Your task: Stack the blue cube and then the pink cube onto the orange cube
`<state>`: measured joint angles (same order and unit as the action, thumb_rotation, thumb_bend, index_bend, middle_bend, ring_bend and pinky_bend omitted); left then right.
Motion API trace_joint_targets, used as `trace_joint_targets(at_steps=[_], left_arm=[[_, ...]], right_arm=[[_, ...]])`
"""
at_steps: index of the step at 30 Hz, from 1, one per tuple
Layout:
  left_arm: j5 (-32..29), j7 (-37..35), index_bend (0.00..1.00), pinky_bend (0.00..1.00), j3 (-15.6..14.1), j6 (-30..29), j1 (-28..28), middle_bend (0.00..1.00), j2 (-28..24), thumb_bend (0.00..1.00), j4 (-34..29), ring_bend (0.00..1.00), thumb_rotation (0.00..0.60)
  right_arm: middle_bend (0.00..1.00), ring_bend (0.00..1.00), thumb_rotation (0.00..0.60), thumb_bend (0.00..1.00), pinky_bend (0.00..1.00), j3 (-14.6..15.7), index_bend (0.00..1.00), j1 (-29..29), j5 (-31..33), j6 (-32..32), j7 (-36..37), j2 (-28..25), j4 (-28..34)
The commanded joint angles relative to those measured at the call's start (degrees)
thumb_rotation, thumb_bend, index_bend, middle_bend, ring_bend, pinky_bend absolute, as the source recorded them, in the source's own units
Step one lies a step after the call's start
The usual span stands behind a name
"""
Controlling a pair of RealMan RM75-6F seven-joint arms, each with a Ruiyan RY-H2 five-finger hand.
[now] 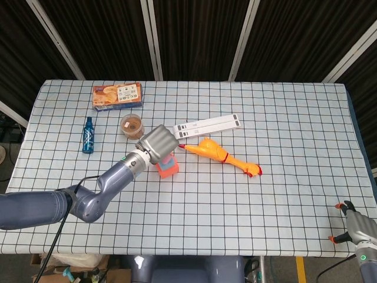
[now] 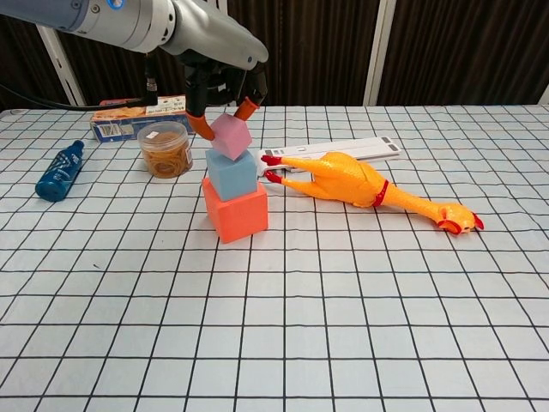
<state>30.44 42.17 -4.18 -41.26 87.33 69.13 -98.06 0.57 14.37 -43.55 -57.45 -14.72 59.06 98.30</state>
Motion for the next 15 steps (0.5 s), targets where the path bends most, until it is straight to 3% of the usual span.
trace_joint_targets(at_steps=[1, 15], left_arm=[[0.1, -0.2, 0.68, 0.95, 0.0, 0.1, 0.0, 0.77, 0.2, 0.34, 0.2, 0.78, 0.6], [6.7, -1.0, 0.7, 0.95, -0.2, 0.1, -1.5, 0.76, -0.2, 0.34, -0.1, 0.77, 0.6]], right_arm=[[0.08, 0.24, 0.6, 0.12, 0.26, 0.0, 0.21, 0.0, 0.0, -0.1, 0.0, 0.1, 0.0], [0.08, 0.24, 0.6, 0.12, 0.26, 0.0, 0.21, 0.1, 0.4, 0.2, 0.2, -0.1, -0.1]])
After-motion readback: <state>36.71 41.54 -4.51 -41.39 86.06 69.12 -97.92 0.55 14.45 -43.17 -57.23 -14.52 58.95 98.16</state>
